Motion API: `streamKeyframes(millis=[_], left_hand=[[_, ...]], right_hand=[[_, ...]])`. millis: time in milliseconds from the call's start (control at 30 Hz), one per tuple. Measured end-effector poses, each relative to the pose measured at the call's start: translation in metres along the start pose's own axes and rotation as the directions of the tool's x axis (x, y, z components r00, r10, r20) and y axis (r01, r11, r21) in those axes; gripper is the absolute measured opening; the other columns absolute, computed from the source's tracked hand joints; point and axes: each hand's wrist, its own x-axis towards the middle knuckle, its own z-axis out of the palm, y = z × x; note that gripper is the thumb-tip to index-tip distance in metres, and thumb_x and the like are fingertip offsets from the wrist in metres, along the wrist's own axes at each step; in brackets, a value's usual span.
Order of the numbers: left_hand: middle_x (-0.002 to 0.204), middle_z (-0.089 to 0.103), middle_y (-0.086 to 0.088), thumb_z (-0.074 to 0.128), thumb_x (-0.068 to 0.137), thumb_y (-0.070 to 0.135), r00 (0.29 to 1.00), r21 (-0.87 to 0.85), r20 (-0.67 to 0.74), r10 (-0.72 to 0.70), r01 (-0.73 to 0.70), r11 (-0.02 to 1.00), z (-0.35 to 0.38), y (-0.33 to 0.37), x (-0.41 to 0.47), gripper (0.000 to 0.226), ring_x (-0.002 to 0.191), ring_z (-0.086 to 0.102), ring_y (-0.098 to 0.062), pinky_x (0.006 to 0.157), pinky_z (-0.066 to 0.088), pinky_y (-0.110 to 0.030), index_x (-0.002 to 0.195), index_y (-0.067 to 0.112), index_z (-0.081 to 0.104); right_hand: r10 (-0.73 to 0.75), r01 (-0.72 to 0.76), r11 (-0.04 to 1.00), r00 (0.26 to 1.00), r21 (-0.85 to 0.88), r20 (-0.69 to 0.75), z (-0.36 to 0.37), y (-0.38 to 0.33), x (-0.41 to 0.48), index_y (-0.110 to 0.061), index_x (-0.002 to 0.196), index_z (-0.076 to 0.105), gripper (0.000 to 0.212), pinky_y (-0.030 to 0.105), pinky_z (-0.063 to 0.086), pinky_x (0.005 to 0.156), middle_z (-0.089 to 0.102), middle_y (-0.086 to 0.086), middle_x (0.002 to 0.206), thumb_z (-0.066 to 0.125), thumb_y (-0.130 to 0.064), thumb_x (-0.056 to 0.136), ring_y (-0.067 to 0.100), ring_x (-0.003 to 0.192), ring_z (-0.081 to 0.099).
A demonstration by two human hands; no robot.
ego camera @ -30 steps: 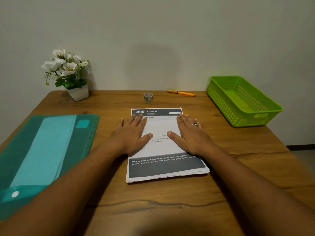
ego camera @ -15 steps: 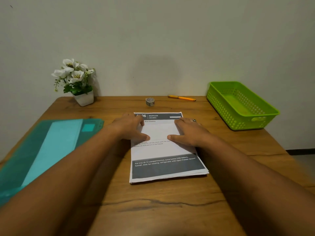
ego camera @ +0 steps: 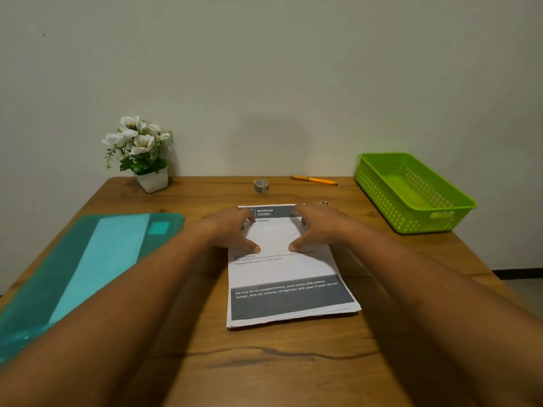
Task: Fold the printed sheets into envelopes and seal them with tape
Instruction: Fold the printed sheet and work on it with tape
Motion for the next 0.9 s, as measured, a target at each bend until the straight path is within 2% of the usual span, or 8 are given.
streamKeyframes(millis=[133,233,367,433,500,667,767,900], left_hand=[[0.123,0.051,0.005,0.08,0.072,0.067,0.998,0.01,-0.07,0.002,-0.002,1.0,0.006,-0.003,-0.005,0.067,0.115,0.049,-0.019,0.099,0.048,-0.043,0.125,0.033,0.057],[0.12,0.052,0.007,0.081,0.072,0.064,0.994,-0.034,-0.111,0.015,-0.019,0.999,0.01,-0.005,-0.007,0.059,0.111,0.05,-0.017,0.095,0.049,-0.04,0.117,0.033,0.057],[0.139,0.052,0.003,0.08,0.073,0.063,0.988,-0.023,-0.152,0.029,-0.033,0.999,0.014,-0.005,-0.009,0.085,0.127,0.046,-0.021,0.102,0.045,-0.046,0.143,0.033,0.043],[0.145,0.05,0.004,0.081,0.074,0.06,0.978,-0.003,-0.205,0.048,-0.049,0.999,0.013,-0.002,-0.012,0.093,0.133,0.042,-0.021,0.107,0.041,-0.047,0.15,0.032,0.036],[0.145,0.053,0.004,0.081,0.076,0.057,0.965,0.036,-0.256,0.066,-0.059,0.998,0.011,0.002,-0.015,0.092,0.134,0.044,-0.022,0.109,0.036,-0.047,0.151,0.033,0.035],[0.12,0.068,0.01,0.079,0.083,0.041,0.901,0.071,-0.422,0.1,-0.077,0.994,0.005,0.002,-0.017,0.053,0.116,0.059,-0.018,0.1,0.039,-0.042,0.13,0.037,0.055],[0.107,0.067,0.013,0.075,0.088,0.032,0.863,0.109,-0.487,0.133,-0.091,0.99,0.003,0.006,-0.02,0.027,0.104,0.062,-0.016,0.092,0.047,-0.041,0.113,0.035,0.065],[0.109,0.06,0.006,0.063,0.097,0.025,0.856,0.116,-0.494,0.151,-0.107,0.987,0.011,0.014,-0.023,0.02,0.099,0.057,-0.018,0.077,0.051,-0.036,0.116,0.029,0.066]], right_hand=[[0.023,-0.022,0.997,1.0,0.079,-0.014,-0.002,0.0,0.0,-0.023,0.152,0.039,0.102,0.045,0.048,0.105,0.038,0.004,0.151,0.093,-0.048,0.069,0.029,0.135,0.046],[0.022,-0.021,0.992,1.0,0.124,-0.008,-0.003,0.003,-0.001,-0.021,0.147,0.044,0.095,0.042,0.049,0.102,0.05,0.002,0.145,0.095,-0.04,0.069,0.027,0.129,0.051],[0.001,0.004,0.994,0.999,0.109,-0.045,-0.004,0.002,-0.001,-0.022,0.137,0.056,0.071,0.037,0.05,0.092,0.059,-0.003,0.132,0.091,-0.028,0.075,0.024,0.12,0.055],[-0.036,0.042,0.997,0.995,0.063,-0.095,-0.008,0.001,0.0,-0.022,0.117,0.065,0.045,0.039,0.05,0.083,0.064,-0.003,0.119,0.088,-0.028,0.078,0.025,0.108,0.059],[-0.044,0.053,0.997,0.989,0.06,-0.139,-0.012,0.0,-0.001,-0.022,0.091,0.061,0.026,0.039,0.047,0.071,0.064,-0.003,0.096,0.084,-0.026,0.081,0.025,0.091,0.059],[-0.055,0.062,0.998,0.968,0.02,-0.244,-0.016,0.005,-0.003,-0.022,0.079,0.055,0.019,0.037,0.046,0.063,0.059,-0.006,0.079,0.071,-0.012,0.081,0.023,0.08,0.057],[-0.093,0.084,0.996,0.954,-0.045,-0.286,-0.013,0.001,-0.006,-0.026,0.083,0.055,0.02,0.035,0.048,0.062,0.059,-0.007,0.085,0.071,-0.014,0.087,0.021,0.082,0.057],[-0.159,0.106,0.981,0.923,-0.165,-0.35,0.0,-0.007,-0.011,-0.025,0.102,0.061,0.009,0.031,0.034,0.065,0.065,-0.002,0.102,0.063,-0.018,0.096,0.022,0.092,0.058]])
